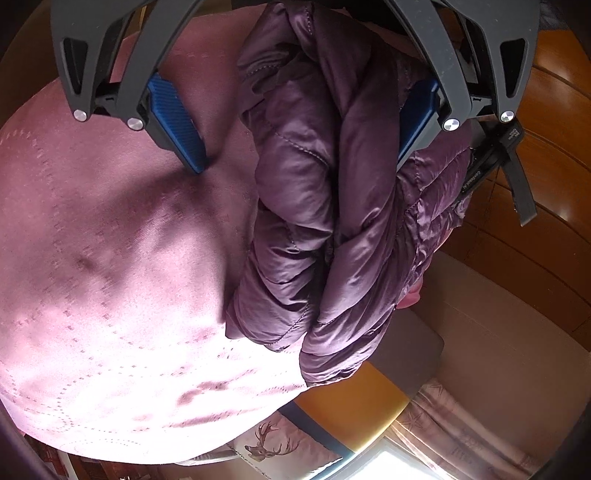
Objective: Fold large clothes
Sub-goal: 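Press the folded jacket bundle flat with both open grippers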
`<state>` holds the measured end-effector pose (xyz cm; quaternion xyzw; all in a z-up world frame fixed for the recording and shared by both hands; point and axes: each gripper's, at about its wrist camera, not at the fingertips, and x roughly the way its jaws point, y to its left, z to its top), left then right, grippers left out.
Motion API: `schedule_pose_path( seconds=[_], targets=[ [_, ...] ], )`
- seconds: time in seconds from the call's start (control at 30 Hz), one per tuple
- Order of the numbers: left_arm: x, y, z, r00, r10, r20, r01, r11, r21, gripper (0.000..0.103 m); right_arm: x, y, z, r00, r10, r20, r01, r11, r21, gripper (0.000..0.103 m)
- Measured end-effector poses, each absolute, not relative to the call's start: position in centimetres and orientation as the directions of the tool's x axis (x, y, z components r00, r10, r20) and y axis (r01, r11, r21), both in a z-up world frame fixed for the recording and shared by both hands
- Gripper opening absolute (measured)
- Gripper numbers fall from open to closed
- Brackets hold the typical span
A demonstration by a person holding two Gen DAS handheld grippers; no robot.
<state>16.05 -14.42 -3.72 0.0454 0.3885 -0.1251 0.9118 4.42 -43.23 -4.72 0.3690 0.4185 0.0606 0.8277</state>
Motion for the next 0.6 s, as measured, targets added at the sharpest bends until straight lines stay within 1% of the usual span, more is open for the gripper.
schedule_pose_path(
  seconds=[0.2,0.27,0.33,0.37,0.43,0.6],
  targets=[
    [16.0,-14.2,-4.2,0.660,-0.208,-0.722,0.268,0.963,-0.032,0.072,5.2,-43.4,-5.2,0.639,0.456,-0.620,0.207,0.673,0.710,0.096],
    [15.9,-14.2,-4.3,0.658,-0.213,-0.722,0.270,0.962,-0.037,0.072,5.6,-42.9,-5.0,0.631,0.471,-0.617,0.191,0.677,0.711,0.092],
    [15.8,-14.1,-4.3,0.659,-0.218,-0.720,0.271,0.962,-0.043,0.072,5.8,-42.4,-4.6,0.624,0.478,-0.618,0.176,0.685,0.707,0.082],
    [15.9,-14.0,-4.3,0.658,-0.221,-0.720,0.272,0.961,-0.047,0.072,5.9,-42.2,-4.5,0.621,0.480,-0.619,0.171,0.688,0.706,0.079],
    [16.1,-13.9,-4.3,0.657,-0.228,-0.719,0.274,0.960,-0.054,0.072,5.9,-41.8,-4.2,0.618,0.483,-0.620,0.162,0.693,0.702,0.070],
    [16.0,-13.4,-4.3,0.656,-0.246,-0.714,0.279,0.957,-0.074,0.072,6.0,-40.8,-3.1,0.611,0.475,-0.633,0.148,0.717,0.681,0.057]
  ],
)
